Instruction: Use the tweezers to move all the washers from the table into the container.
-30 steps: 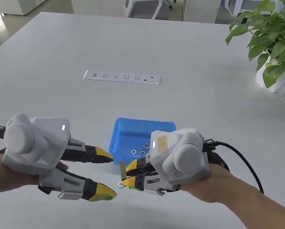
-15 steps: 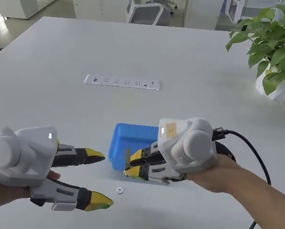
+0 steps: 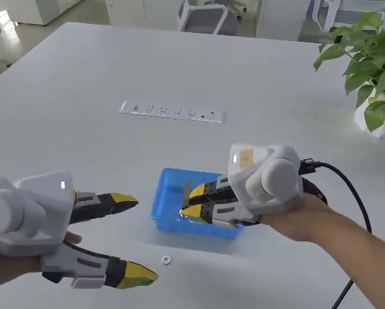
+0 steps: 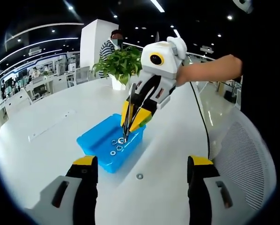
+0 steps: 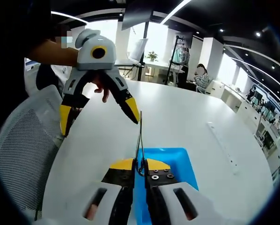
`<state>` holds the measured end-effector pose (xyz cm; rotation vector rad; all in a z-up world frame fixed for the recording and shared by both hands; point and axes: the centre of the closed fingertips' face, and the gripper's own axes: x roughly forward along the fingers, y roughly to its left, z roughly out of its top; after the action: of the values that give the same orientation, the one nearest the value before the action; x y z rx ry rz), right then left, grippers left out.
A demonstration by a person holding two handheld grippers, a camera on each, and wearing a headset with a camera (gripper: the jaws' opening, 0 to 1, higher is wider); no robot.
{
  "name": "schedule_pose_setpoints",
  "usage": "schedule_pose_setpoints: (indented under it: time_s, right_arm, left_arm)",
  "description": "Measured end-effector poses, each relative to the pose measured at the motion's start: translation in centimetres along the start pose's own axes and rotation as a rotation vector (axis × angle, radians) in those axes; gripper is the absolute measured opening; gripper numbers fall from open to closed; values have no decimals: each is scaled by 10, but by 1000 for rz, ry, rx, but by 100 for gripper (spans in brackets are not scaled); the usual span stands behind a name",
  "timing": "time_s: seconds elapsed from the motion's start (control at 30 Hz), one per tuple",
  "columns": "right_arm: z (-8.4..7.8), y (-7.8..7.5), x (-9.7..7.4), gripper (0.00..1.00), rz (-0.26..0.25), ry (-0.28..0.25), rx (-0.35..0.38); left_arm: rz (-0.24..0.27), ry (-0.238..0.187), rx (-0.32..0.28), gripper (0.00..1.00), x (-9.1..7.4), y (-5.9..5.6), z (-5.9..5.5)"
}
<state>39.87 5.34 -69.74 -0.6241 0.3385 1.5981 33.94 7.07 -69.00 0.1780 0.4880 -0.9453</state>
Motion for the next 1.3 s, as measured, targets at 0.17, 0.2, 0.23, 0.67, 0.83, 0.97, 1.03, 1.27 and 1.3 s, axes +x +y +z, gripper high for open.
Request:
schedule_pose_setpoints:
  time_s: [0.17,0.2,0.23,0.67,0.83,0.97,1.03,1.27,1.3]
  right_arm:
    - [-4,-9,4,8,-6,-1,-1]
    - [-5,-11,4,8,-5,-3,1]
    - [-6,-12,5,8,-6,-4,1]
    - [-28,-28,18,8,-5,12,18]
    - [-35,-33,23,8,-1,14,23]
    - [-39,-36,26,8,0,15,27]
    - [-40,-37,28,8,1,16,27]
    - [-49,-40,33,8,5,34,30]
    - [-50,-40,33,8,4,36,31]
  left_arm:
    - [17,-15,-9,89,-1,4,3]
    - [19,-20,-16,89,-2,5,3]
    - [21,-24,-20,90,-2,5,4]
    - [40,-40,-52,99,-5,11,5]
    - [43,-44,-59,99,-4,13,7]
    - [42,-46,-58,99,-3,13,8]
    - [43,-44,-55,99,-3,14,8]
    - [47,-45,-53,99,-3,17,9]
    - [48,-44,-52,99,-3,18,9]
